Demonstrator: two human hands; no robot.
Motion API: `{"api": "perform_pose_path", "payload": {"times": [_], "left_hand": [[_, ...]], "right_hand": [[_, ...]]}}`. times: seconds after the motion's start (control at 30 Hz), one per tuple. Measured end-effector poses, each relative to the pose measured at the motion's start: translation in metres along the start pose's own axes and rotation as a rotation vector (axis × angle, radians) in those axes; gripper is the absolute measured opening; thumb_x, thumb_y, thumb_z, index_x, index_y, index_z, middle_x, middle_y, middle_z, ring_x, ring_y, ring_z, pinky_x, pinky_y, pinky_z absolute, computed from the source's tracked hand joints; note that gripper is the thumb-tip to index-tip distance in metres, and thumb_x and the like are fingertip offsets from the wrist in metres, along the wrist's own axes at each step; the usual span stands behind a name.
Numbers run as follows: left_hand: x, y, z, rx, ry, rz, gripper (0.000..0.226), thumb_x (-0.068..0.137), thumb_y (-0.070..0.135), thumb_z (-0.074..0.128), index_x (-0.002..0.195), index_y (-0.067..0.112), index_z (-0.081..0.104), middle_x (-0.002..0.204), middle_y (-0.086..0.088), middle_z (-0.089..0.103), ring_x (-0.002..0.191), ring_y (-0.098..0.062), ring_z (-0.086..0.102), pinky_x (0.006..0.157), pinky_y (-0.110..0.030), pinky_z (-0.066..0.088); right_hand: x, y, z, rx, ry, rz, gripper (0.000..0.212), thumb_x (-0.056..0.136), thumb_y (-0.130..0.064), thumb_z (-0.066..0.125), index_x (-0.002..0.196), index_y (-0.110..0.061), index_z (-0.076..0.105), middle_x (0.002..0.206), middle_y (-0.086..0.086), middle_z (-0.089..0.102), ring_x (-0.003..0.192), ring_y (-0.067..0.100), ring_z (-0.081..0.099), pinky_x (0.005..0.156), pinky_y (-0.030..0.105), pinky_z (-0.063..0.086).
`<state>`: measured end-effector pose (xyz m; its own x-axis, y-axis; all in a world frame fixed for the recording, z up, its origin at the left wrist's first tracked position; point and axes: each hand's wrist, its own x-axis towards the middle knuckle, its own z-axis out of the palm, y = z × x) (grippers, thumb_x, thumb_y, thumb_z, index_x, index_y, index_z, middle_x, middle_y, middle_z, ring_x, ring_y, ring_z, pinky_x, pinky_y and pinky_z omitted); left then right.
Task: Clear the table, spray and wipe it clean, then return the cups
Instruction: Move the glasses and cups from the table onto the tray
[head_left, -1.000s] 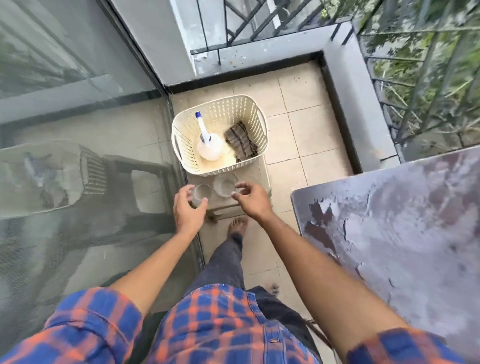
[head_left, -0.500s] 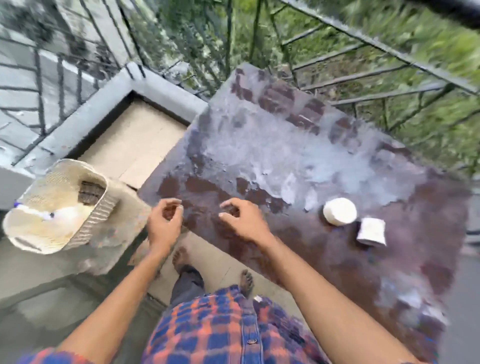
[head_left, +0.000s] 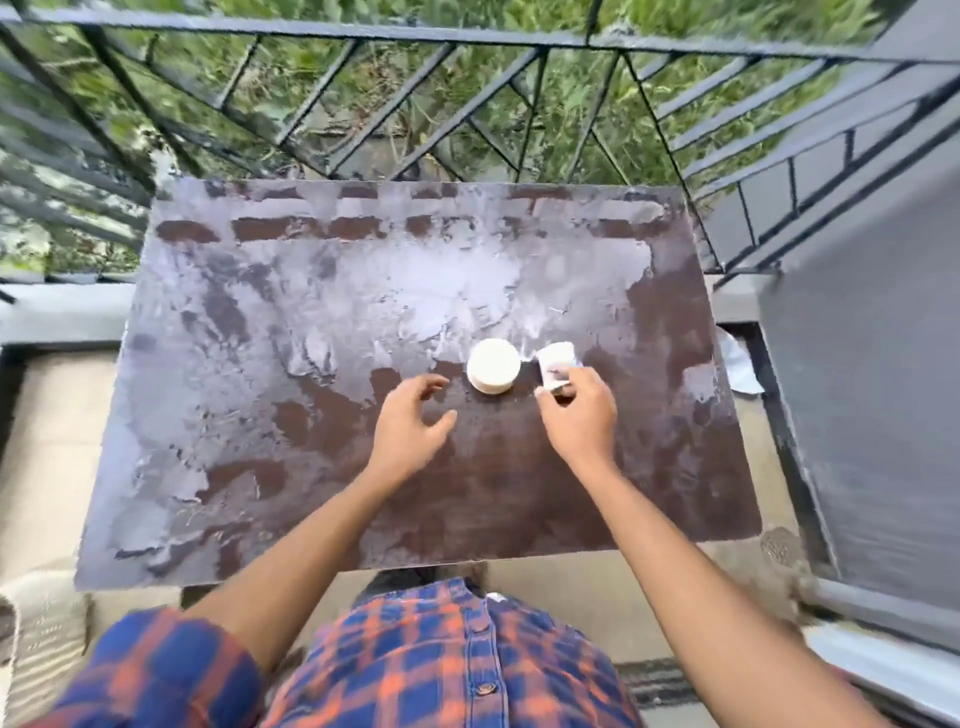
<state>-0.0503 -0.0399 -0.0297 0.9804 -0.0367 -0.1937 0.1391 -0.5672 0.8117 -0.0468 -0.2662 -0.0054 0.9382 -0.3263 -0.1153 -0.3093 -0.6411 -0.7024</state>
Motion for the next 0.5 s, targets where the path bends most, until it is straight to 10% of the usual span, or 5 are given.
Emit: {"api": "perform_pose_path", "payload": {"times": [0.27,0.5], "left_hand": [[0.07,0.006,0.031,0.223,-0.216,0.077,0.09,0.062,0.048,0.072,0.144,0.019,0.049,0.134,-0.007,0.059,0.128,-0.033,0.052,0.104,-0.047,0.043],[0.099,0.009,0.047,0.332,-0.333,0.125,0.098,0.064,0.048,0.078,0.15,0.019,0.043,0.144,-0.01,0.056,0.134,-0.036,0.048,0.11,-0.049,0.038]], "right_hand": [[0.027,0.015,0.015,-0.142,-0.022,0.305,0.072,0.075,-0.046,0.082,0.137,-0.031,0.049,0.132,0.003,0.05,0.125,0.029,0.046,0.096,0.039,0.043],[0.033,0.018,0.027,-0.168,-0.021,0.383,0.073,0.076,-0.048,0.078,0.14,-0.032,0.046,0.14,-0.004,0.052,0.129,0.027,0.046,0.097,0.041,0.043]]}}
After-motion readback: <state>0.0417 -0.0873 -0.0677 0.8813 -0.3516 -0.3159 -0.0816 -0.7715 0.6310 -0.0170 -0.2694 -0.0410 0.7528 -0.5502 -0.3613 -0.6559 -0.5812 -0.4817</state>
